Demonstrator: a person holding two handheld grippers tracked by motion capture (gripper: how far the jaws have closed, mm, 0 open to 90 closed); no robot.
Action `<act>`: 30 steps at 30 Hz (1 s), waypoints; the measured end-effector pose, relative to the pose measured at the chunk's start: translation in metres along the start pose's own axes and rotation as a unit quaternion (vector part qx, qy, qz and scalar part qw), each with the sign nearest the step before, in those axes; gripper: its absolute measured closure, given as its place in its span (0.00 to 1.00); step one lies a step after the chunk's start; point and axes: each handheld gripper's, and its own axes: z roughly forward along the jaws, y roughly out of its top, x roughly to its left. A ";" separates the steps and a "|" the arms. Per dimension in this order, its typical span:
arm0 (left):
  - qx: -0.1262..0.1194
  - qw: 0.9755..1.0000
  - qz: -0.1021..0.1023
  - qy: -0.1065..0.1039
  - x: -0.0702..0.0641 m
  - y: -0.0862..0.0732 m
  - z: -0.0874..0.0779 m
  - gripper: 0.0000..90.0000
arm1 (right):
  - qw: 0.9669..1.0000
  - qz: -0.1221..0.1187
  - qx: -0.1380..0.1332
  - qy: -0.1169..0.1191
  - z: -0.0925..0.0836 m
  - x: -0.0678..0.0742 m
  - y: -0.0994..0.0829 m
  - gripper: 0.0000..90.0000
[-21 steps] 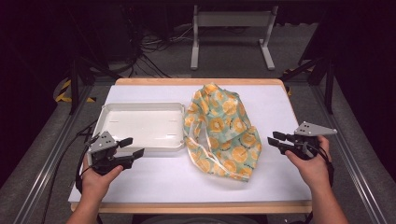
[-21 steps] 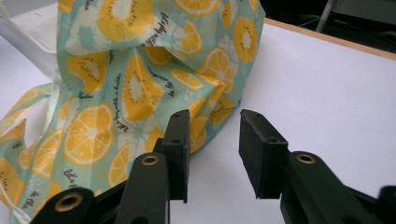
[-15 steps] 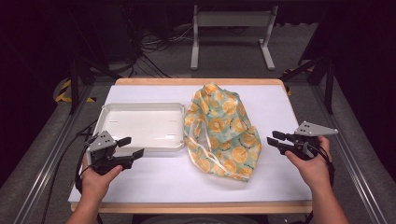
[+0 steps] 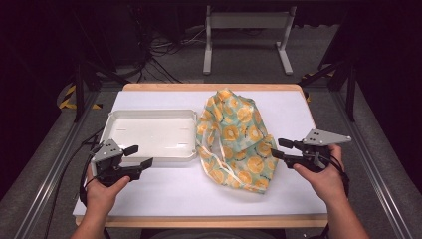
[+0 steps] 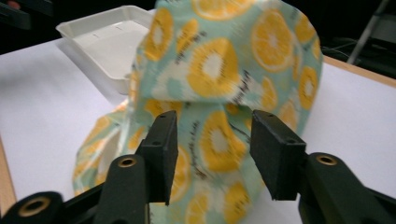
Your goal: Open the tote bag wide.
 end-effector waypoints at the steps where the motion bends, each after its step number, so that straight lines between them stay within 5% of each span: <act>1: 0.000 1.000 0.004 0.001 0.000 0.000 0.000 0.32 | 1.000 -0.004 -0.002 0.006 0.002 0.003 0.003 0.54; 19: 0.000 1.000 0.009 0.003 -0.002 -0.001 0.000 0.32 | 0.997 -0.043 0.014 0.063 0.040 0.047 0.043 0.36; 30: 0.006 1.000 0.011 0.000 -0.004 -0.002 0.004 0.31 | 0.994 -0.038 0.042 0.097 0.080 0.070 0.039 0.32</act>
